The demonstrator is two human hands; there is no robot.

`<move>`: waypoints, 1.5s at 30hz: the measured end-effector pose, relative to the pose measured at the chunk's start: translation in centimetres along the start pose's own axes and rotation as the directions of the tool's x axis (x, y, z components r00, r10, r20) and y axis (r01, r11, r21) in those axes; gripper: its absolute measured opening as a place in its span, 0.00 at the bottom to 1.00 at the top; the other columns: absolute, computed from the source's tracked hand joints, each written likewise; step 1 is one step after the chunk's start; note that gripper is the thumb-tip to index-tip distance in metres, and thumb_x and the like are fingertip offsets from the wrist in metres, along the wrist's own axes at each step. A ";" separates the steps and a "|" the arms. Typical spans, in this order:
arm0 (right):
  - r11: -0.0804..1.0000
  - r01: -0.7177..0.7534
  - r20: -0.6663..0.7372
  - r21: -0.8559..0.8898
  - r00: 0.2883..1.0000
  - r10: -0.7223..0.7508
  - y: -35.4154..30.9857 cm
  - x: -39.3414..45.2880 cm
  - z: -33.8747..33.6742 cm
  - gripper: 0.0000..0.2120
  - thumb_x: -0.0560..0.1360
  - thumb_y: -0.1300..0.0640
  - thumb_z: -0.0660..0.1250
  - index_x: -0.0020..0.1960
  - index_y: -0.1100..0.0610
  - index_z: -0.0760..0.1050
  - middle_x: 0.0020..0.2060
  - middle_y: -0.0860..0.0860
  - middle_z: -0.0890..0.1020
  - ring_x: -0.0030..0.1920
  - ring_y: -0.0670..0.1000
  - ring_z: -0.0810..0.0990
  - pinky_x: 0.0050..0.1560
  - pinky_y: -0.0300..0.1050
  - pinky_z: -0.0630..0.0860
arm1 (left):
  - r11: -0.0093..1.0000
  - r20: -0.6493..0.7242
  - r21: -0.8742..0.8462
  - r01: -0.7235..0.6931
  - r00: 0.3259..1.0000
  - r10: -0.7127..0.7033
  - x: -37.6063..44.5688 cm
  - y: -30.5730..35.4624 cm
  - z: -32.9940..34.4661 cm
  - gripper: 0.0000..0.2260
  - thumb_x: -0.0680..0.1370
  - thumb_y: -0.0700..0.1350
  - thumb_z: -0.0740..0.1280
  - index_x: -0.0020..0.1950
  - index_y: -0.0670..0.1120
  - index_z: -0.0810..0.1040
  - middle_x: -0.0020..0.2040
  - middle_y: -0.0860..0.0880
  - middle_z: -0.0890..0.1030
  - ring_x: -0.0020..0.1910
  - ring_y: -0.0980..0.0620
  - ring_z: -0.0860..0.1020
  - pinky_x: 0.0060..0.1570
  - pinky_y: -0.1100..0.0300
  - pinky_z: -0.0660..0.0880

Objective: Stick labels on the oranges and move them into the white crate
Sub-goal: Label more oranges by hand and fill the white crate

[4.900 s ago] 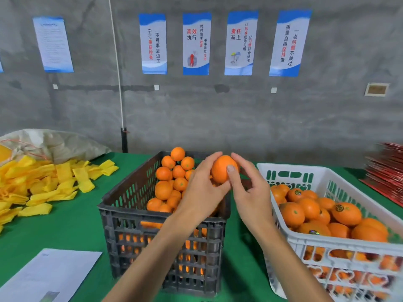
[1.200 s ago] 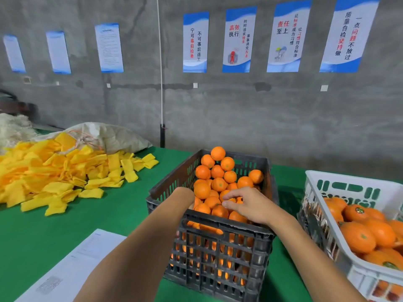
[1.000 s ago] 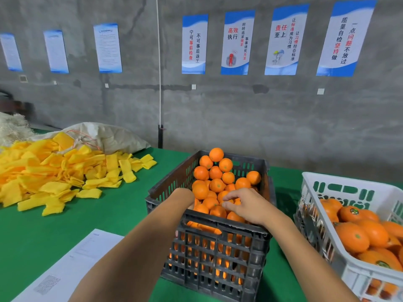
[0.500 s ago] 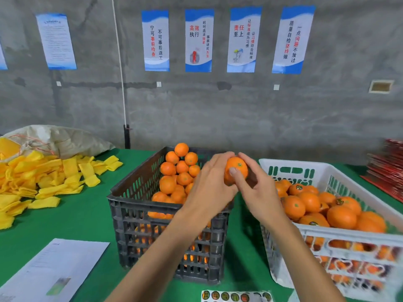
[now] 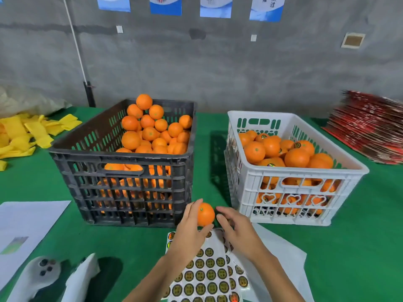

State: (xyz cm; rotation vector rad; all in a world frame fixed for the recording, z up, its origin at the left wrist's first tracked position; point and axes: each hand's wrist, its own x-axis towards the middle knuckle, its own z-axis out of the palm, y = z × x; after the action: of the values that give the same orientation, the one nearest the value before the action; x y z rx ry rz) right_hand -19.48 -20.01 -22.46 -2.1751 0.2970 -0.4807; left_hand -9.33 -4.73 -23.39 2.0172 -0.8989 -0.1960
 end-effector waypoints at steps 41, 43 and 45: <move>0.992 -0.022 -0.437 -0.126 0.899 -0.035 -9.2 0.0 -1.1 0.27 0.81 0.35 0.53 0.71 0.47 0.75 0.66 0.41 0.79 0.65 0.40 0.76 0.66 0.45 0.76 | 0.931 -0.267 -0.279 -0.235 0.950 0.159 2.3 5.5 -1.1 0.30 0.80 0.49 0.70 0.76 0.70 0.60 0.74 0.66 0.64 0.70 0.61 0.72 0.65 0.63 0.74; 0.995 -0.051 -0.446 -0.086 0.895 0.008 -11.2 0.8 -3.0 0.34 0.76 0.29 0.59 0.77 0.46 0.67 0.67 0.41 0.78 0.65 0.43 0.77 0.65 0.46 0.78 | 0.903 -0.279 -0.340 -0.262 0.945 0.169 3.9 9.0 -1.8 0.25 0.83 0.51 0.65 0.76 0.69 0.62 0.74 0.68 0.65 0.71 0.62 0.70 0.68 0.59 0.73; 0.992 -0.099 -0.532 -0.080 0.846 0.042 -12.6 2.1 -5.6 0.37 0.74 0.28 0.64 0.76 0.46 0.66 0.59 0.43 0.83 0.57 0.46 0.82 0.56 0.46 0.81 | 0.887 -0.215 -0.353 -0.296 0.949 0.231 5.8 12.2 -2.2 0.24 0.84 0.51 0.63 0.76 0.69 0.62 0.73 0.69 0.67 0.71 0.63 0.70 0.69 0.59 0.72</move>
State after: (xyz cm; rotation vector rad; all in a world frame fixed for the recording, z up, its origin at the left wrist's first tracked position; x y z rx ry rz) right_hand -19.56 -17.21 -8.86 -2.0846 0.7160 -1.0481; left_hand -10.46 -11.24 -11.42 1.5080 -0.9373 -0.0417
